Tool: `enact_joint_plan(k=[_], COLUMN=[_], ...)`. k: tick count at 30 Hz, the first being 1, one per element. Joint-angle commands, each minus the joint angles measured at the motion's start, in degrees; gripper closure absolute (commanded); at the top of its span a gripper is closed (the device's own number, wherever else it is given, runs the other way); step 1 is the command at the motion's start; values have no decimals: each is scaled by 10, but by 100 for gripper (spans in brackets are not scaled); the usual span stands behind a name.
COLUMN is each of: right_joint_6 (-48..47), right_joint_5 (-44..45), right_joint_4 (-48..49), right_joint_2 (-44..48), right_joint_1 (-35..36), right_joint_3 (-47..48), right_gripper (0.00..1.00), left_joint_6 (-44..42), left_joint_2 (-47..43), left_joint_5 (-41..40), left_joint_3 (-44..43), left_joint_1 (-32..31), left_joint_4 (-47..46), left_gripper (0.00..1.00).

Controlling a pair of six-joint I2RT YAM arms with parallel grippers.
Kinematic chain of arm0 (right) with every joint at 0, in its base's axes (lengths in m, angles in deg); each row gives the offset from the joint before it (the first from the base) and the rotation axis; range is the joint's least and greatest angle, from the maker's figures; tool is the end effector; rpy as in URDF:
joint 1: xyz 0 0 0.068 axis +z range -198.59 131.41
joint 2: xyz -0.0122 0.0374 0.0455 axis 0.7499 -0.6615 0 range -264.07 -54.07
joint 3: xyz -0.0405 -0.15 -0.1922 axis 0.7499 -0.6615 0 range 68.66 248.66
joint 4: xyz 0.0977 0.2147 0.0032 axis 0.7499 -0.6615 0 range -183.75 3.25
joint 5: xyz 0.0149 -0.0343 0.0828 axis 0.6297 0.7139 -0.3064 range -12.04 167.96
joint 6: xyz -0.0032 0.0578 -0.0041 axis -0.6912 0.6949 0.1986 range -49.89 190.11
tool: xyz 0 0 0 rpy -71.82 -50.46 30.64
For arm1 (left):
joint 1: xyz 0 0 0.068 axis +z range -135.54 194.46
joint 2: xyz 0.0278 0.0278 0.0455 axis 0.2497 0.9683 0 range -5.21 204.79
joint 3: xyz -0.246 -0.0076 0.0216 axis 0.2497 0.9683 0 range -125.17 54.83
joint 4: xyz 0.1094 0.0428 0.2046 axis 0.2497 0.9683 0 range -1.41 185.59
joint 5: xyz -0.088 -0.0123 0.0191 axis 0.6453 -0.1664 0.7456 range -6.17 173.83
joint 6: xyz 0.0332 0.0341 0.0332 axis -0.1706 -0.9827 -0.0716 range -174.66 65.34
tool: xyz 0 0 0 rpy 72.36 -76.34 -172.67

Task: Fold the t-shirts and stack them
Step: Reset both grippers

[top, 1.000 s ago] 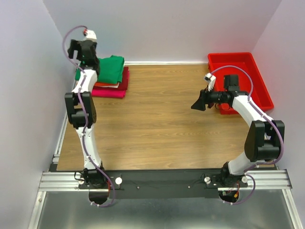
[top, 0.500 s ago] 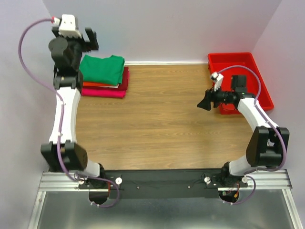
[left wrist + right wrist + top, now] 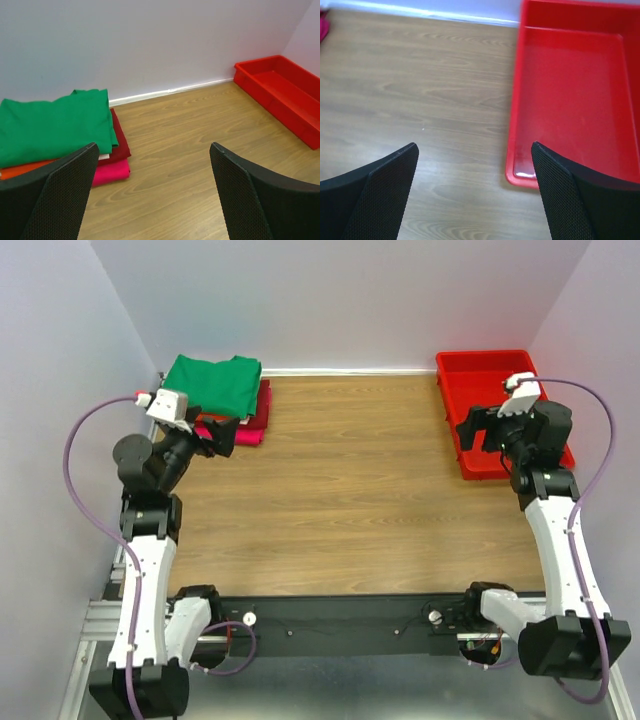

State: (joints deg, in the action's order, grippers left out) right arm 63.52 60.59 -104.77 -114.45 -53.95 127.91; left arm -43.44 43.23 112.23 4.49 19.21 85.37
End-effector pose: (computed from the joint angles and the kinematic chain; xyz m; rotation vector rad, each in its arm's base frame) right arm 0.2288 -0.0092 0.3382 -0.2243 1.8785 0.1464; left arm 0.1891 -0.0042 0.3681 0.1966 1.4962 -0.4574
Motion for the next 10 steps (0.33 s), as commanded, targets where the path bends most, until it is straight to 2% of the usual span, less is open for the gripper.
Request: enact_joint_plan(k=[1,4,6,8,10], right_joint_6=[115,98,119,82,88], right_joint_5=[140,155,187,180,186], right_joint_4=[18,26,26,26,34], right_joint_2=[41,59,69,79,83], right_joint_1=[-4,-4,-5,-4,-5], right_joint_3=[-34,-45,-49,-54,-62], right_gripper=[0,0,1,2,2], left_joint_6=[4,1,-3,-6,-4], left_joint_2=[-47,-63,-73,-80,-80], left_joint_5=[-1,-9,-17,-26,-28], left_joint_3=[29,39,39,39,42], left_joint_1=[1,1,1,0,0], left_joint_4=[24,30,44,51,50], left_gripper=[2,2,2,2,2])
